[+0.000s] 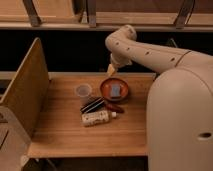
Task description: Pick up the ceramic cup
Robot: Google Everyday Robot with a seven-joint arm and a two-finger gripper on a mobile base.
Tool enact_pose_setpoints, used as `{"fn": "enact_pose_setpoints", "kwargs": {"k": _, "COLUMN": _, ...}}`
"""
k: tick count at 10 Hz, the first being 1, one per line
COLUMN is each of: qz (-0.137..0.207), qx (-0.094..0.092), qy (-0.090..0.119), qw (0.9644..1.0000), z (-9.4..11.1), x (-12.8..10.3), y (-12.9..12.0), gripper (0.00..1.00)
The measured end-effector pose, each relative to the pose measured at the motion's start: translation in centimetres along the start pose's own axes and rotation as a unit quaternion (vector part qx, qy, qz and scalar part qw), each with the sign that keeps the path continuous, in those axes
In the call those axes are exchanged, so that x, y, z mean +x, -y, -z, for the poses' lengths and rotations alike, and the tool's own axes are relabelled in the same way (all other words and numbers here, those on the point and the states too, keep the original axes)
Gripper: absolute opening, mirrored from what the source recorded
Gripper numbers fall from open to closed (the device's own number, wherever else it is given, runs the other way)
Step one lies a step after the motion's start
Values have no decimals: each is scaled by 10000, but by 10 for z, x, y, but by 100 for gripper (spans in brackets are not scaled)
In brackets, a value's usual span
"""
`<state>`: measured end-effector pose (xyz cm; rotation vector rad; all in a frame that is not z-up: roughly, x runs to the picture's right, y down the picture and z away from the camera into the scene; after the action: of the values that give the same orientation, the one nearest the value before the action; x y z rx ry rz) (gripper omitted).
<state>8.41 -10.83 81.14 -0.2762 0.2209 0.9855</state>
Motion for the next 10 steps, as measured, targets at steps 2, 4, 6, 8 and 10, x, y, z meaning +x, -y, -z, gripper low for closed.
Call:
{"fn": "enact_pose_setpoints", "kwargs": {"k": 2, "qz": 0, "qx": 0, "qy": 0, "qw": 10000, "z": 0, "x": 0, "y": 0, "gripper": 80}}
{"fn": "enact_pose_setpoints", "kwargs": {"k": 4, "qz": 0, "qx": 0, "qy": 0, "qw": 10000, "z": 0, "x": 0, "y": 0, "gripper": 80}}
{"fn": "enact_pose_setpoints", "kwargs": {"k": 6, "qz": 0, "qx": 0, "qy": 0, "qw": 10000, "z": 0, "x": 0, "y": 0, "gripper": 80}}
{"fn": "enact_pose_setpoints", "kwargs": {"k": 8, "qz": 0, "qx": 0, "qy": 0, "qw": 10000, "z": 0, "x": 0, "y": 0, "gripper": 80}}
{"fn": "enact_pose_setpoints", "kwargs": {"k": 10, "qz": 0, "qx": 0, "qy": 0, "qw": 10000, "z": 0, "x": 0, "y": 0, "gripper": 80}}
